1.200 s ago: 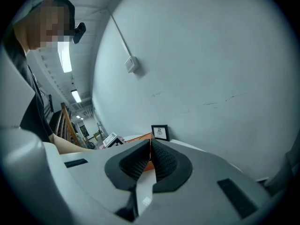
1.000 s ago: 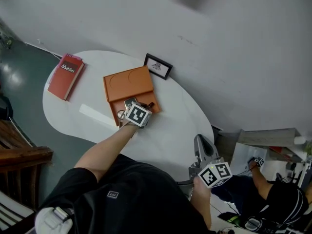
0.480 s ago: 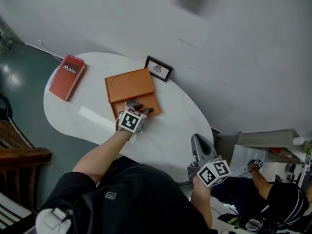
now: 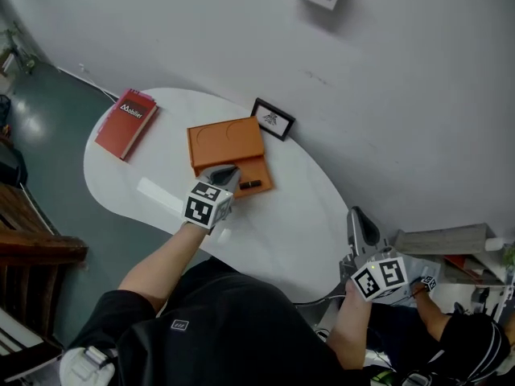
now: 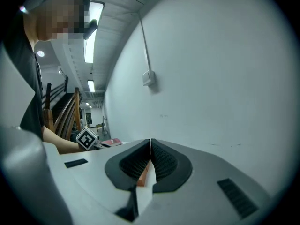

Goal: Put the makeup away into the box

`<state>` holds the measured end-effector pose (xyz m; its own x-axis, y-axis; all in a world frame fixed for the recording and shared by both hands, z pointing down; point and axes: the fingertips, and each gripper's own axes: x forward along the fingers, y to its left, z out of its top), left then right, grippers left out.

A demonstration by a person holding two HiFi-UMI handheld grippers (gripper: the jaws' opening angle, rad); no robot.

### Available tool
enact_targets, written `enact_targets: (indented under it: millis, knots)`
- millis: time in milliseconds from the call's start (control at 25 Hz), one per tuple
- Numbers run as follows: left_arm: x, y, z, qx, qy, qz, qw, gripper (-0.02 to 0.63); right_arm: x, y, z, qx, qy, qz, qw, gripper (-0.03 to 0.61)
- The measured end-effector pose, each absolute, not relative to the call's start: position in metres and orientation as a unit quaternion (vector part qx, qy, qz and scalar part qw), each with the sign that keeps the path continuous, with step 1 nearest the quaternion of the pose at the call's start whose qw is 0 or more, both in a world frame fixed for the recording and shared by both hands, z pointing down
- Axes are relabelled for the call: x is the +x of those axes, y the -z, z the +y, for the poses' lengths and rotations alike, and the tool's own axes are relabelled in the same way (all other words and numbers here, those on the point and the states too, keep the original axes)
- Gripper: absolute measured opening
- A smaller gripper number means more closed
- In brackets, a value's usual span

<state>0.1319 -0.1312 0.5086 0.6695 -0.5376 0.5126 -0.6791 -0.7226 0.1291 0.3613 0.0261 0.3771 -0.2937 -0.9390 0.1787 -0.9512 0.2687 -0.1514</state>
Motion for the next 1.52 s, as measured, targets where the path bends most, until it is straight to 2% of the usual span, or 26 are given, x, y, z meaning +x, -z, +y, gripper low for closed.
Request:
enact_targets:
  millis: [160, 400, 560, 680, 880, 1000, 1120, 1200, 1520]
  knots:
    - [0.128, -0.466, -0.113, 0.91, -0.172, -0.346, 0.147, 0.018, 0.34, -0.374, 0.022, 0.569, -0.113, -0.814, 0.01, 0.035]
    - [0.093, -0.424, -0.095, 0.922, -0.149, -0.342, 0.108, 0.015, 0.308, -0.361, 0.027, 0.558, -0.07, -0.825, 0.058, 0.035]
    - [0.057, -0.404, -0.106, 0.931, -0.127, -0.329, 0.098, 0.015, 0.293, -0.34, 0.018, 0.583, -0.053, -0.809, 0.057, 0.035]
    - [0.023, -0.386, -0.118, 0.938, -0.123, -0.313, 0.086, 0.015, 0.259, -0.317, 0.003, 0.592, -0.03, -0.804, 0.043, 0.035]
    - [-0.022, -0.357, -0.144, 0.949, -0.111, -0.289, 0.061, 0.015, 0.18, -0.289, -0.041, 0.588, 0.028, -0.806, 0.069, 0.035]
    - [-0.026, -0.333, -0.157, 0.954, -0.103, -0.279, 0.029, 0.015, 0.145, -0.256, -0.057, 0.598, 0.065, -0.798, 0.037, 0.035]
    - [-0.028, -0.302, -0.164, 0.954, -0.072, -0.289, 0.013, 0.015, 0.138, -0.226, -0.05, 0.633, 0.075, -0.768, -0.057, 0.035]
    - [-0.03, -0.29, -0.162, 0.953, -0.054, -0.299, 0.014, 0.015, 0.13, -0.23, -0.044, 0.631, 0.05, -0.769, -0.09, 0.035]
    - [-0.007, -0.323, -0.137, 0.951, -0.07, -0.297, 0.054, 0.015, 0.136, -0.256, -0.036, 0.621, 0.026, -0.781, -0.064, 0.035]
